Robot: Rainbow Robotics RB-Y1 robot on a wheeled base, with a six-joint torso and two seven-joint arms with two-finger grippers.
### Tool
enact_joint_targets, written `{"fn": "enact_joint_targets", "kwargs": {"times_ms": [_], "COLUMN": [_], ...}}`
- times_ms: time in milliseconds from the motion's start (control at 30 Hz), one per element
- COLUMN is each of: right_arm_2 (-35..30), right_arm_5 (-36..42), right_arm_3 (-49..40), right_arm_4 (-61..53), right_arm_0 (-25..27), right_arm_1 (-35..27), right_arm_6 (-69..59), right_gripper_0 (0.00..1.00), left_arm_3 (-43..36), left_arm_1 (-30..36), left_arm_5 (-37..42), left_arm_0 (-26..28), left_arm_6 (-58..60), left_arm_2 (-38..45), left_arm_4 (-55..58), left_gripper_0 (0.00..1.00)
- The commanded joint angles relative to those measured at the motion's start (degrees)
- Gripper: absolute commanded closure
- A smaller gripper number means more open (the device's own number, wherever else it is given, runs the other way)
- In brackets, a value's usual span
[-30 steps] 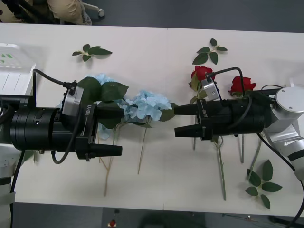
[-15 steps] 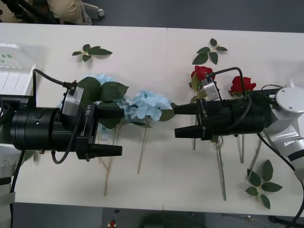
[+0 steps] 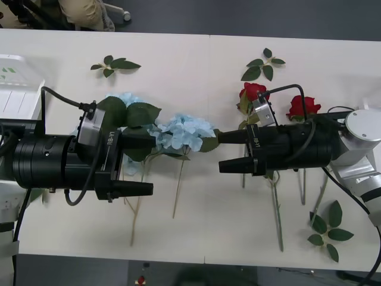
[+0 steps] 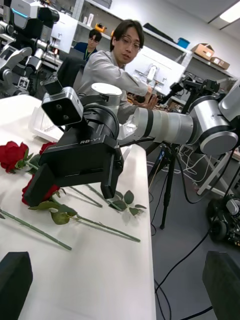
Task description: Put the red flowers into the right box and the blue flowers into the left box
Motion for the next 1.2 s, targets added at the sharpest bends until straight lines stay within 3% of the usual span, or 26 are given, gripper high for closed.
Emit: {"fn": "enact_joint_targets", "kwargs": {"times_ms": [33,967,1033,1200], "right_arm_2": [-0.75,-0.75,0.31,0.13], "right_arm_5": [-0.26,-0.26,-0.53,-2.2], "right_arm_3": [-0.46,-0.46,1.91,2.26], "right_arm_4": [-0.08,-0.08,0.01,-1.93], "right_arm_0": [-1.16,-1.16,3.15,3.68], "right_arm_1": [0.58,0.58,1.46,-0.83], "right_arm_6": [1.79,1.79,1.79,1.79], "right_gripper_0": [0.0,0.0,0.0,0.0], "left_arm_3": [-1.42,-1.42,-1.42,-1.42], "left_arm_1": [0.63,0.63,0.63,0.63], "left_arm_5": [-0.22,-0.22,-0.22,-0.22], "left_arm_0": [1.01,1.01,1.01,1.01], "left_arm_6": [-2.68,-2.68,-2.68,-2.68], "left_arm_2": [-0.22,-0.22,-0.22,-0.22], "left_arm_4": [0.81,0.81,0.81,0.81], "left_gripper_0": [0.0,0.0,0.0,0.0]}}
